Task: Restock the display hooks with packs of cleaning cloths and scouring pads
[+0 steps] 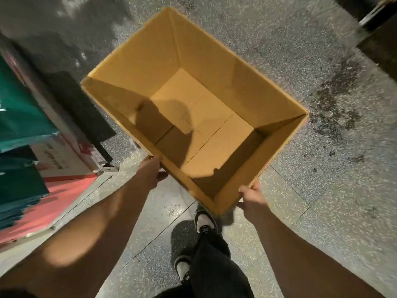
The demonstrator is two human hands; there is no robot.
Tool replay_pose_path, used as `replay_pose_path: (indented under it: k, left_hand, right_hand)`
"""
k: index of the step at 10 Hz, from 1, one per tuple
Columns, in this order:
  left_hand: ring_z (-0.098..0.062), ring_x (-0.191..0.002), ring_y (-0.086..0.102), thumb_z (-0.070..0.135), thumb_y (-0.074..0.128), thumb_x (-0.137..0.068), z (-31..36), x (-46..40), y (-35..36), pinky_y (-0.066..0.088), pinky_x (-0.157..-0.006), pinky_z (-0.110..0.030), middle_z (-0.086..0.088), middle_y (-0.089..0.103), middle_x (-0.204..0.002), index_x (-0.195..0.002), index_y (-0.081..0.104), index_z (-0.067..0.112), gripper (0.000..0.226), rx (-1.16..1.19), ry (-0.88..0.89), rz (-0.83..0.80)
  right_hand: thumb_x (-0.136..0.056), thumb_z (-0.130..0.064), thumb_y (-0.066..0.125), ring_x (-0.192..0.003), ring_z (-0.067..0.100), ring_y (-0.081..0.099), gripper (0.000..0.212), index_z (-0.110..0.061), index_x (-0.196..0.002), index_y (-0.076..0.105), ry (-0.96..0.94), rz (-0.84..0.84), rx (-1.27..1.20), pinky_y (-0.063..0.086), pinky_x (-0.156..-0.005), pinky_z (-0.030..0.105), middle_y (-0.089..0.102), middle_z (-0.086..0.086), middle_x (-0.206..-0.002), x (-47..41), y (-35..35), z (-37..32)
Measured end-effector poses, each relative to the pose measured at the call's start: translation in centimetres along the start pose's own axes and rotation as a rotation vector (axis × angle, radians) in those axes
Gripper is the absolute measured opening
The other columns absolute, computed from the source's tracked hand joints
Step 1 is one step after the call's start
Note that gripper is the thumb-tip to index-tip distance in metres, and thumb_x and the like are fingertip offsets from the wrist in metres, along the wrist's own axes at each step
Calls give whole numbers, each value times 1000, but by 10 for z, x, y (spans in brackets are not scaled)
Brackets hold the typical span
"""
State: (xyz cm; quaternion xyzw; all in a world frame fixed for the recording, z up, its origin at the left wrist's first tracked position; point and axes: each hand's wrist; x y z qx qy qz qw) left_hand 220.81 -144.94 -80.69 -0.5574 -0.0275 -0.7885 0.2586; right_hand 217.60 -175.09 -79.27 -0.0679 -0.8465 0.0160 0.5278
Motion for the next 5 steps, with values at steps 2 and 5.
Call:
replay_pose_path:
  k: [2, 5]
  left_hand:
    - [-26, -90, 69, 24, 55, -102, 0, -35, -12, 60, -64, -28, -11, 67, -106, -110, 58, 12, 15, -79, 54, 60]
    - [-28, -102, 62, 37, 61, -100, -34, 70, -65, 54, -90, -41, -11, 61, -112, -126, 59, 11, 37, -332, 78, -118]
  right_hand:
    - [-94, -4, 48, -84, 26, 62, 59, -14, -149, 27, -27, -23, 219, 59, -76, 42, 62, 14, -116, -41, 31, 20]
    - [-95, -33, 58, -113, 30, 57, 69, -11, -152, 27, -24, 81, 622, 47, -104, 43, 53, 14, -140, 45, 20, -13]
Point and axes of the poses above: each hand's wrist, its own x-axis away from the middle knuckle, its own y-axis out of the palm, z = x × y
